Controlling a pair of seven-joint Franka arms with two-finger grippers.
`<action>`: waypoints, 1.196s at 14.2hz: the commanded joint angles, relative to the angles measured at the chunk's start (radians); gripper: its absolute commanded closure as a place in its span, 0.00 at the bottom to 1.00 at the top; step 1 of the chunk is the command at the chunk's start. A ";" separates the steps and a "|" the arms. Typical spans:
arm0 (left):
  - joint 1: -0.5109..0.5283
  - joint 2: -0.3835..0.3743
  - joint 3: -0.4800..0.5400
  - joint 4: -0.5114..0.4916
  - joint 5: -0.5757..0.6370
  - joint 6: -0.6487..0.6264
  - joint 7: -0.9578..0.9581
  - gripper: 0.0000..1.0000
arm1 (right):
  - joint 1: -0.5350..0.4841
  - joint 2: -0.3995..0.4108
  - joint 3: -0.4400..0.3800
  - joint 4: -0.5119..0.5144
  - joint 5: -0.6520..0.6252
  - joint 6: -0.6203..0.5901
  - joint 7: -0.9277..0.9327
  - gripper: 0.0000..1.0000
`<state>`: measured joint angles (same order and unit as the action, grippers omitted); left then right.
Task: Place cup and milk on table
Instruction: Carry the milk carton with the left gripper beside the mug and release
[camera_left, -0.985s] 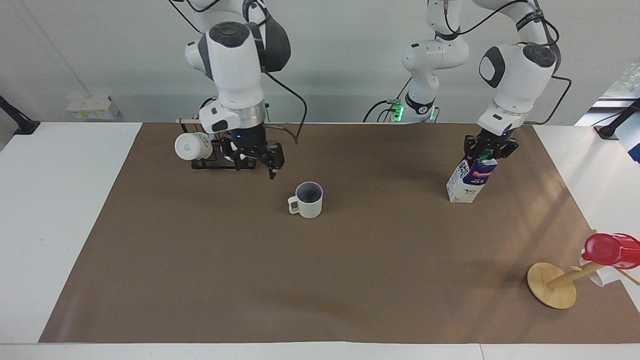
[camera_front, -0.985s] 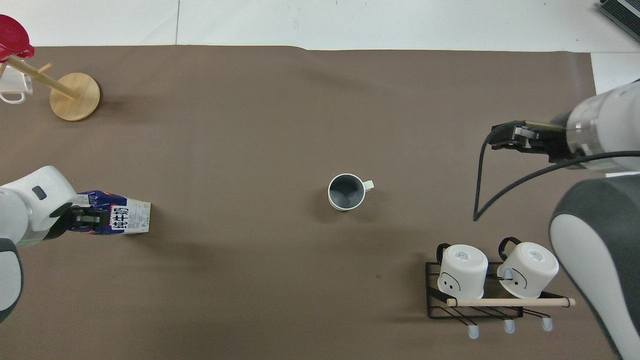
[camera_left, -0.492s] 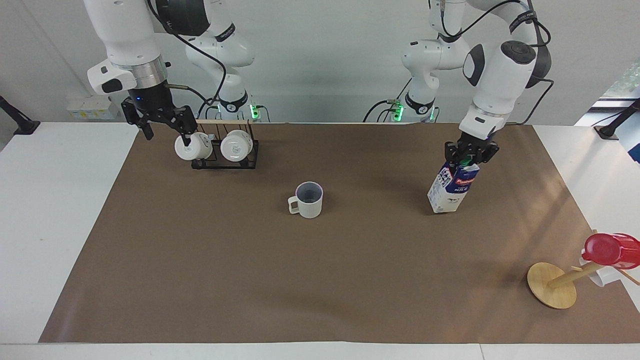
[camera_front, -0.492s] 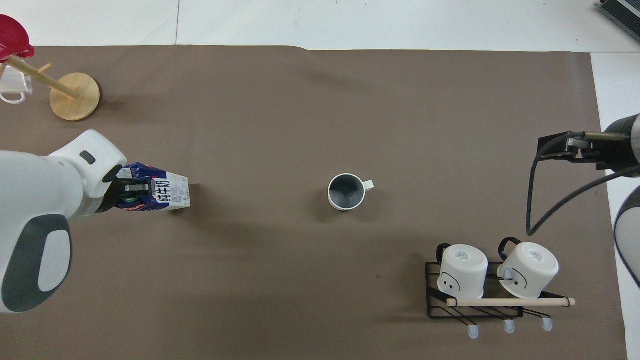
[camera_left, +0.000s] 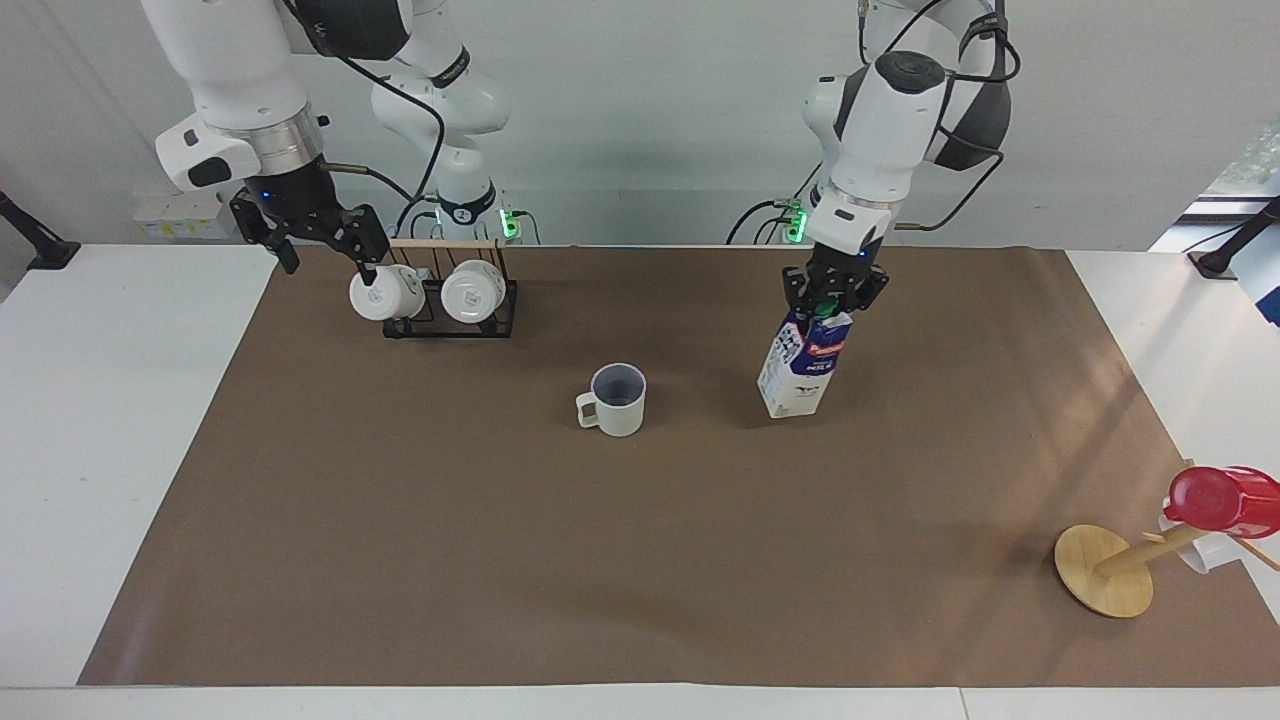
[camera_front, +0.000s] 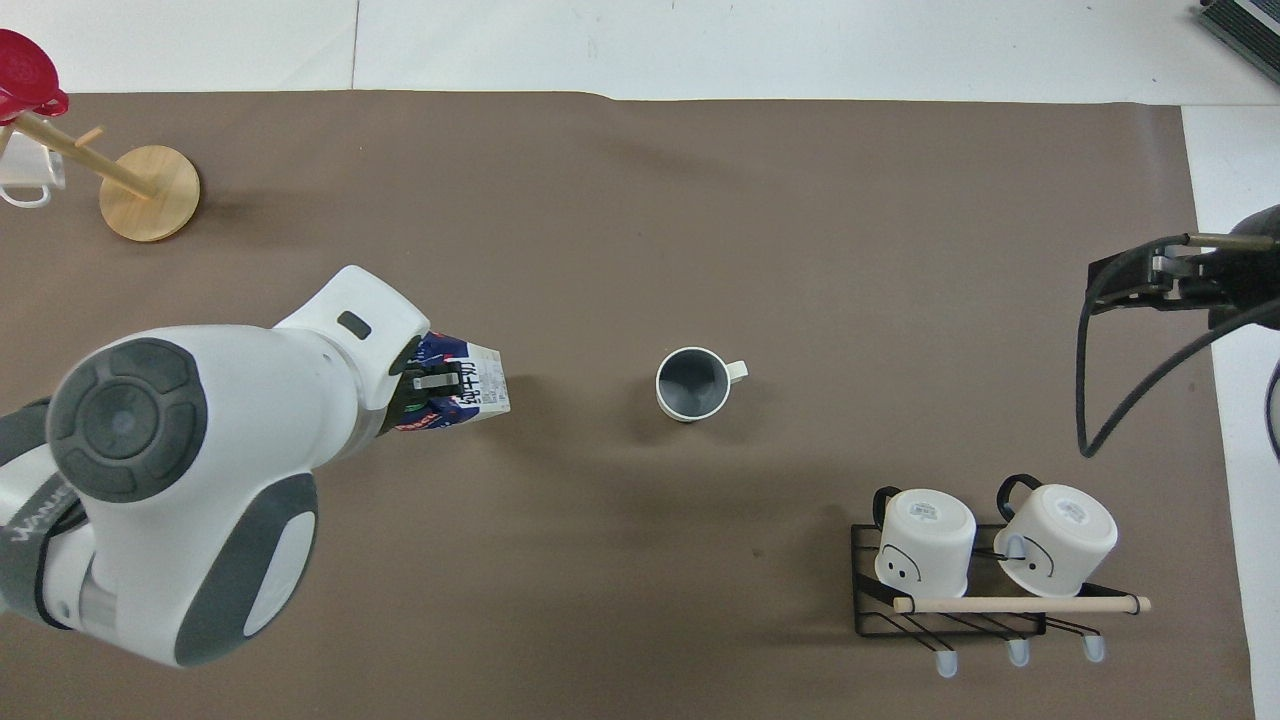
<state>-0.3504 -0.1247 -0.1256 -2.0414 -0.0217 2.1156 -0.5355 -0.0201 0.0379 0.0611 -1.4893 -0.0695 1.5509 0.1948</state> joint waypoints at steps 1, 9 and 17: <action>-0.087 0.098 0.018 0.125 0.006 -0.058 -0.110 0.57 | -0.014 0.016 0.013 0.035 0.022 -0.014 -0.026 0.00; -0.183 0.246 0.017 0.170 0.149 -0.039 -0.276 0.55 | -0.012 0.008 0.006 0.018 0.027 -0.017 -0.017 0.00; -0.179 0.246 0.017 0.168 0.151 -0.037 -0.255 0.00 | -0.012 0.008 0.006 0.018 0.027 -0.017 -0.017 0.00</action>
<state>-0.5221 0.1188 -0.1173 -1.8863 0.0986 2.0924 -0.7914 -0.0199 0.0400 0.0623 -1.4828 -0.0613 1.5492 0.1937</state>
